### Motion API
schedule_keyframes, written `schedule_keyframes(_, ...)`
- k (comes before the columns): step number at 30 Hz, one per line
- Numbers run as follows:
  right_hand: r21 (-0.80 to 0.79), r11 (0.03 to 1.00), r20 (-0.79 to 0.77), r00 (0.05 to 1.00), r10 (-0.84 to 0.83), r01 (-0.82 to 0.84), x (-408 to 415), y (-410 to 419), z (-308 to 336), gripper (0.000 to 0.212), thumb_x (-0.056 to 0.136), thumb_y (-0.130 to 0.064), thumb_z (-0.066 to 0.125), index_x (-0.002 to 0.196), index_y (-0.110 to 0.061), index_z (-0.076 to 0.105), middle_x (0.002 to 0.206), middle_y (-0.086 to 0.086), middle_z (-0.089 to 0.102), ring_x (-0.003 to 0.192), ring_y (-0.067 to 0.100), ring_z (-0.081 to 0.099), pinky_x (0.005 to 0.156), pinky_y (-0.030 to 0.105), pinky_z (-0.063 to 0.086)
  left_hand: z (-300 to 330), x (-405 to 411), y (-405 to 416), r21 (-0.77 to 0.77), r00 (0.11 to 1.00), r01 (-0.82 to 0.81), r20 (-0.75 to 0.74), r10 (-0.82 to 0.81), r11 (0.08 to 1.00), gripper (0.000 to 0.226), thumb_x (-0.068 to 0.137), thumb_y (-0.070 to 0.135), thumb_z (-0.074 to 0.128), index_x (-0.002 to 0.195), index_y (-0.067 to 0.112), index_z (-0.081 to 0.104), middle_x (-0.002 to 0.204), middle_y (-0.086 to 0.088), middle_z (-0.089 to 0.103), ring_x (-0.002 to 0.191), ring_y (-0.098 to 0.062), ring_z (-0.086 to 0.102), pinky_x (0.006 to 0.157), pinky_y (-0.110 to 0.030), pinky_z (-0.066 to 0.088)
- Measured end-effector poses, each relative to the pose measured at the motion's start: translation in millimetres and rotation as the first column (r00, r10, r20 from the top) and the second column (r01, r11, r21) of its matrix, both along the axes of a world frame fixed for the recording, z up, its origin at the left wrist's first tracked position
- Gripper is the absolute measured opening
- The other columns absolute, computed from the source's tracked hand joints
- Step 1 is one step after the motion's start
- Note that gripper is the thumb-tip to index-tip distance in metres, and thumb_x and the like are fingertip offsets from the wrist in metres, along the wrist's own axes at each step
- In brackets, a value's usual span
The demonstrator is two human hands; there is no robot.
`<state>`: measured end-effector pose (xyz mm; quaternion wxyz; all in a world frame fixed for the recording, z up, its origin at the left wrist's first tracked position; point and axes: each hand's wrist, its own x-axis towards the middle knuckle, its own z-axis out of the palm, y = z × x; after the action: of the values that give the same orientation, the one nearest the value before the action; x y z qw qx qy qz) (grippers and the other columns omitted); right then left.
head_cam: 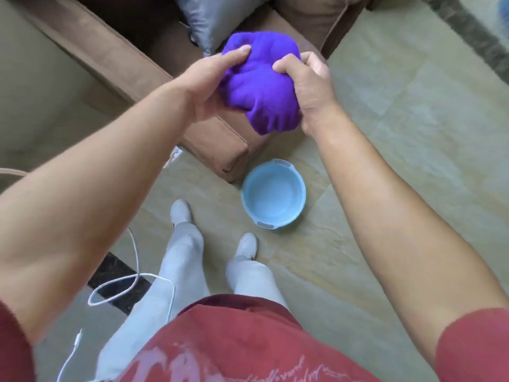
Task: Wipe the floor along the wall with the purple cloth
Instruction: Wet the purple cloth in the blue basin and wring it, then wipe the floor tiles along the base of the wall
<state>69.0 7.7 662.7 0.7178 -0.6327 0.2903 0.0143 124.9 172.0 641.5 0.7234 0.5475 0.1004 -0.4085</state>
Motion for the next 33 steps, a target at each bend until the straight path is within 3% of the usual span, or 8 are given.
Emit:
schedule_keyframes(4, -0.202, 0.957, -0.038, 0.978, 0.206, -0.209, 40, 98, -8, 0.032, 0.059, -0.018, 0.075, 0.077, -0.015, 0.048, 0.074, 0.003, 0.053, 0.067, 0.016, 0.051, 0.064, 0.031, 0.045, -12, 10, 109, -0.024, 0.948, -0.312, 0.061, 0.313, 0.950, 0.022, 0.094, 0.019, 0.067, 0.115, 0.013, 0.066, 0.110, -0.012, 0.074, 0.098, -0.027, 0.074, 0.077, -0.043, 0.061)
schedule_keyframes(9, -0.522, 0.707, -0.150, 0.868, 0.473, -0.476, 81, 241, -38, 0.051, 0.071, -0.047, 0.078, 0.110, -0.021, 0.058, 0.083, -0.010, 0.061, 0.078, 0.005, 0.061, 0.079, 0.021, 0.050, -37, 13, 262, -0.032, 0.830, -0.552, 0.073, 0.552, 0.833, 0.019, 0.096, 0.022, 0.065, 0.115, 0.016, 0.065, 0.115, -0.013, 0.074, 0.103, -0.027, 0.073, 0.089, -0.049, 0.059)
schedule_keyframes(12, -0.280, 0.720, -0.318, 0.769, 0.555, -0.635, 102, 331, -58, 0.069, 0.074, -0.068, 0.067, 0.128, -0.028, 0.052, 0.113, -0.007, 0.065, 0.097, 0.010, 0.067, 0.090, 0.035, 0.057, -48, 22, 345, -0.035, 0.770, -0.636, 0.019, 0.637, 0.771, 0.030, 0.100, 0.030, 0.058, 0.126, 0.014, 0.060, 0.132, -0.015, 0.068, 0.114, -0.031, 0.071, 0.086, -0.049, 0.061)
schedule_keyframes(14, -0.098, 0.688, -0.485, 0.638, 0.598, -0.720, 115, 380, -70, 0.072, 0.078, -0.077, 0.055, 0.131, -0.027, 0.050, 0.123, 0.000, 0.063, 0.094, 0.026, 0.071, 0.083, 0.050, 0.060, -55, 28, 391, -0.012, 0.757, -0.653, 0.036, 0.653, 0.758, 0.027, 0.102, 0.030, 0.056, 0.124, 0.016, 0.060, 0.123, -0.010, 0.073, 0.109, -0.027, 0.073, 0.081, -0.046, 0.061)
schedule_keyframes(19, 0.106, 0.633, -0.569, 0.475, 0.671, -0.767, 166, 469, -83, 0.079, 0.083, -0.080, 0.045, 0.132, -0.019, 0.052, 0.107, 0.020, 0.070, 0.079, 0.040, 0.076, 0.082, 0.052, 0.061, -81, 62, 477, 0.088, 0.755, -0.656, 0.096, 0.649, 0.750, 0.011, 0.102, 0.019, 0.055, 0.109, 0.015, 0.062, 0.090, 0.001, 0.077, 0.084, -0.013, 0.074, 0.070, -0.029, 0.059)
schedule_keyframes(23, 0.320, 0.680, -0.472, 0.512, 0.718, -0.659, 207, 508, -112, 0.058, 0.082, -0.066, 0.064, 0.123, -0.025, 0.060, 0.115, 0.015, 0.069, 0.091, 0.040, 0.075, 0.087, 0.060, 0.057, -110, 99, 515, 0.076, 0.733, -0.678, -0.004, 0.681, 0.731, 0.013, 0.099, 0.015, 0.057, 0.111, 0.016, 0.063, 0.095, -0.004, 0.076, 0.085, -0.018, 0.075, 0.071, -0.032, 0.060)
schedule_keyframes(30, 0.222, 0.793, -0.374, 0.701, 0.607, -0.568, 295, 579, -220, 0.027, 0.080, -0.029, 0.078, 0.098, -0.018, 0.061, 0.106, 0.002, 0.071, 0.094, 0.025, 0.071, 0.071, 0.036, 0.060, -199, 183, 570, 0.178, 0.607, -0.764, -0.129, 0.784, 0.620, 0.029, 0.077, 0.012, 0.059, 0.106, 0.012, 0.063, 0.109, -0.012, 0.070, 0.099, -0.029, 0.070, 0.091, -0.043, 0.056)
schedule_keyframes(33, 0.263, 0.774, -0.374, 0.679, 0.632, -0.576, 327, 605, -290, 0.030, 0.078, -0.029, 0.077, 0.101, -0.017, 0.062, 0.108, 0.004, 0.073, 0.094, 0.027, 0.072, 0.077, 0.043, 0.059, -264, 211, 590, 0.213, 0.535, -0.796, -0.191, 0.823, 0.567, 0.038, 0.060, 0.014, 0.055, 0.097, 0.011, 0.062, 0.104, -0.011, 0.068, 0.094, -0.030, 0.067, 0.087, -0.042, 0.052)
